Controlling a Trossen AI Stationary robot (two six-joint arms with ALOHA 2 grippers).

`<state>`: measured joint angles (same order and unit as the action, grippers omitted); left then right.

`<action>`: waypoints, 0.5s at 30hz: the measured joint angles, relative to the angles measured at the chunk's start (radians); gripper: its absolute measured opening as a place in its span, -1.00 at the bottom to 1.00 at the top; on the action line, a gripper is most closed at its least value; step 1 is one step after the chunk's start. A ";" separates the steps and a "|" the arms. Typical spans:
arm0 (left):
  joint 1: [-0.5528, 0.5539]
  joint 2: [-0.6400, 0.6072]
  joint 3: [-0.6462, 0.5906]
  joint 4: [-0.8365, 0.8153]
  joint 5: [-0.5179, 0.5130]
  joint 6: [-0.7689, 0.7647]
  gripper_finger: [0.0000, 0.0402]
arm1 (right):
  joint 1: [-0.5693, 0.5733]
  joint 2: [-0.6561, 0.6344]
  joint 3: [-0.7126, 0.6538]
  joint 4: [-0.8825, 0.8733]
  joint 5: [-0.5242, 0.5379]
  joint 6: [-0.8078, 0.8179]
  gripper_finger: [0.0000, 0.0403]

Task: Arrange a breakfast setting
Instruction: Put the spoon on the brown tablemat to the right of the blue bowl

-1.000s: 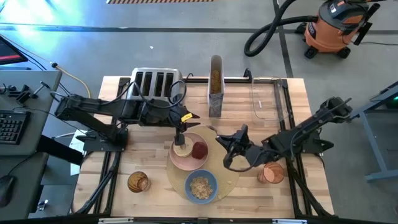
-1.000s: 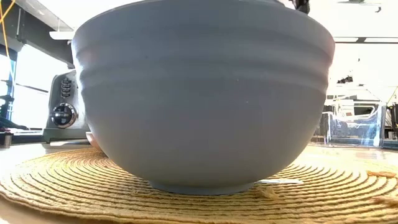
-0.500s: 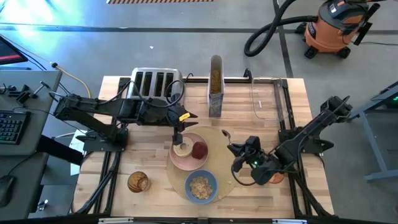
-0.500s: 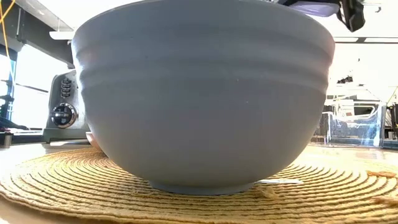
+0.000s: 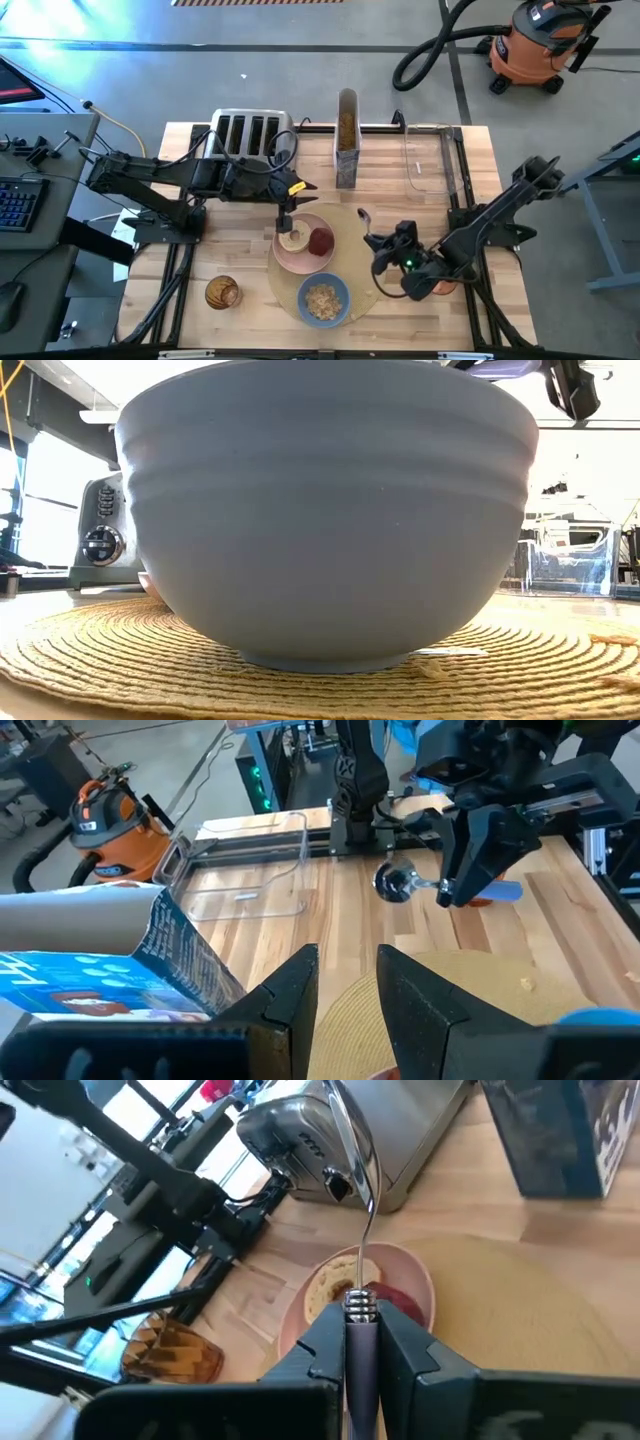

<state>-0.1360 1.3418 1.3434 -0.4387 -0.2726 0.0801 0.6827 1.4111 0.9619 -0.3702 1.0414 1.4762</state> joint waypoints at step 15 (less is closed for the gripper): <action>0.000 0.000 -0.001 -0.059 0.000 0.022 -0.54 | 0.000 0.140 0.000 0.047 -0.007 0.315 -0.94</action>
<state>-0.1360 1.3422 1.3426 -0.4978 -0.2729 0.1020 0.6827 1.5509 0.9619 -0.3232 1.0344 1.7912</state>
